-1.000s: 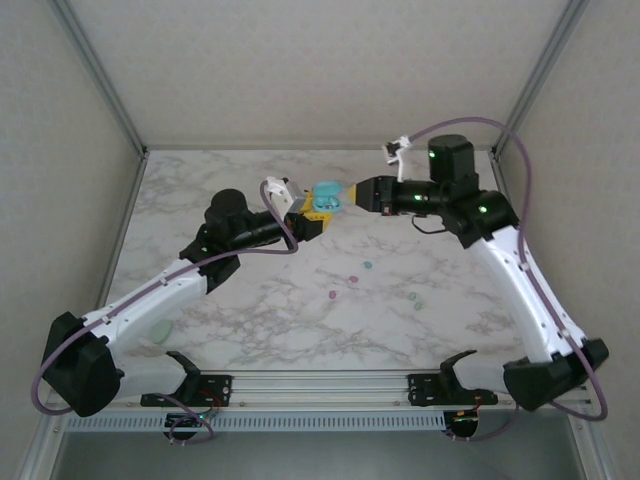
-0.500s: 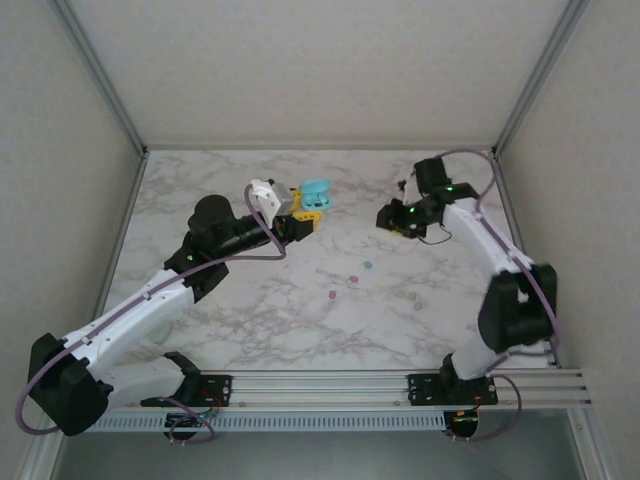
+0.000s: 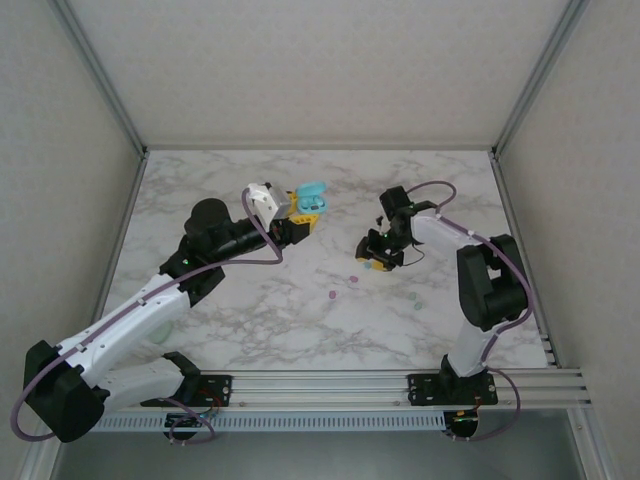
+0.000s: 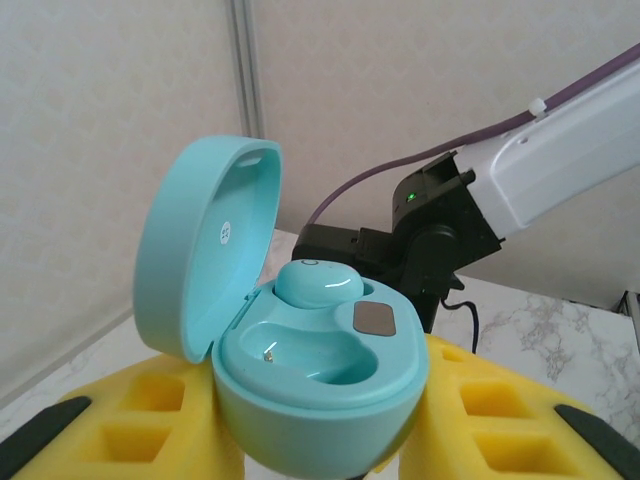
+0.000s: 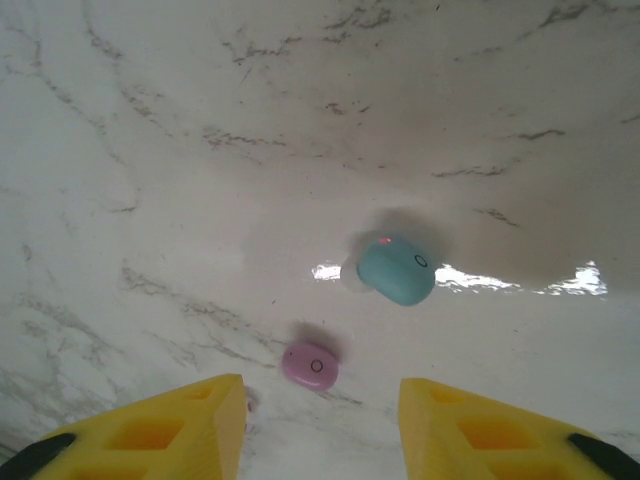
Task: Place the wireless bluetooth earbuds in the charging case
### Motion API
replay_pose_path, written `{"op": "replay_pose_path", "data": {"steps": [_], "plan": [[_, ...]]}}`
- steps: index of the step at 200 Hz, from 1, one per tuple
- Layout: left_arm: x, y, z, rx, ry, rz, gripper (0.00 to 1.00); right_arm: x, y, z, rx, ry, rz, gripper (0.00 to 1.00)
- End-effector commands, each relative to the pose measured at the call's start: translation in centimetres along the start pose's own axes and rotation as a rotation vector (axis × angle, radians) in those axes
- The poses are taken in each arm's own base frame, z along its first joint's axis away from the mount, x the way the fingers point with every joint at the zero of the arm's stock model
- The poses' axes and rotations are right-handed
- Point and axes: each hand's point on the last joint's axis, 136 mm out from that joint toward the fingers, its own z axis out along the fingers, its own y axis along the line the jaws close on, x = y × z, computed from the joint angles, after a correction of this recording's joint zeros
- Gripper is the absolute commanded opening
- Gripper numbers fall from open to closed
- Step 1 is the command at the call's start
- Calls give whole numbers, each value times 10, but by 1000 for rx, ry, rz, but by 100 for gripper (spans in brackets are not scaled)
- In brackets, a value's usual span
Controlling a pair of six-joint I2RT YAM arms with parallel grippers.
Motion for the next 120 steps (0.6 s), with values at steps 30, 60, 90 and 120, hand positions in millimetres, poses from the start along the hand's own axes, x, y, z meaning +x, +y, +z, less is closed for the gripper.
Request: {"op": "replay_pose_path", "data": {"steps": [30, 60, 90, 120], "plan": [[-3, -2, -1, 1, -7, 19, 15, -1, -10, 19, 64, -25, 98, 47], [-2, -2, 0, 2, -1, 20, 15, 2, -10, 20, 77, -22, 110, 48], [-3, -2, 1, 4, -3, 18, 15, 3, -12, 24, 84, -17, 122, 48], [-4, -2, 2, 9, -4, 16, 15, 2, -14, 25, 95, -19, 124, 48]]}}
